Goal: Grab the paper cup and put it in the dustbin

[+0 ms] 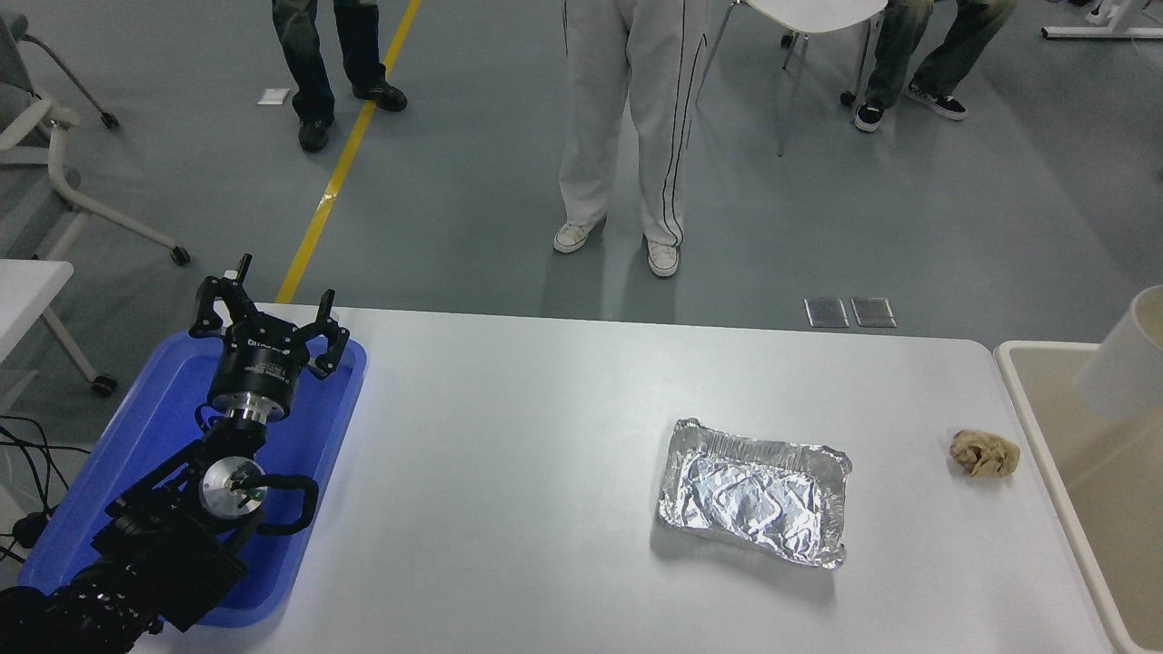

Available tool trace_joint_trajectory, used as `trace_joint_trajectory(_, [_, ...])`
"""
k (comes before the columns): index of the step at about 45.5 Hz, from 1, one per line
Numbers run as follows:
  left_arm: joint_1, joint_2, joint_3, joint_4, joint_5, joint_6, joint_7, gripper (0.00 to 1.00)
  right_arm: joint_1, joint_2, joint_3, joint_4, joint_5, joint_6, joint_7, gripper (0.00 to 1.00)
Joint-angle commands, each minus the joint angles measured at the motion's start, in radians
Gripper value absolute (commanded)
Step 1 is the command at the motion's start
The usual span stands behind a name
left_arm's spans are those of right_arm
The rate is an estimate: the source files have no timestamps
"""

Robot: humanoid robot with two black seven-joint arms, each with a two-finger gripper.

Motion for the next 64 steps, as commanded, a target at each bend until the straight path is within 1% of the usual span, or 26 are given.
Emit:
trace_joint_trajectory(1, [0.0,0.0,0.0,0.0,0.0,0.0,0.001,1.0,-0.025,-0.074,-0.101,-0.062,-0.018,0.0,0.0,0.0])
trace_joint_trajectory(14, [0.0,0.0,0.0,0.0,0.0,0.0,0.001,1.0,-0.144,-0.099,-0.086,-0.065,-0.016,-0.014,0.0,0.0])
trace_joint_trajectory(33, [0.0,-0.001,-0.001,-0.001,0.0,0.0,0.0,1.0,-0.511,-0.099,0.174,-0.094,0.002,-0.474,0.0,0.0])
trace_joint_trajectory(45, [0.0,-0.001,-0.001,-0.001,0.0,0.0,0.0,1.0,-0.689,-0.125,0.305,-0.103,0.005,-0.689,0.0,0.0])
trace_joint_trajectory(49, [0.0,-0.001,-0.001,-0.001,0.0,0.0,0.0,1.0,-0.756,-0.123,0.345,-0.146,0.005,-0.723,-0.001,0.0])
trace_joint_trajectory(56, [0.0,0.0,-0.001,-0.001,0.0,0.0,0.001,1.0,-0.907,-0.117,0.441,-0.282,0.01,-0.726,-0.005,0.0])
trace_joint_trajectory(60, [0.0,0.0,-0.001,-0.001,0.0,0.0,0.0,1.0,-1.008,-0.108,0.532,-0.347,0.051,-0.726,-0.009,0.0])
trace_joint_trajectory(64, [0.0,-0.001,-0.001,0.0,0.0,0.0,0.0,1.0,-1.109,-0.076,0.613,-0.416,0.078,-0.724,-0.011,0.0])
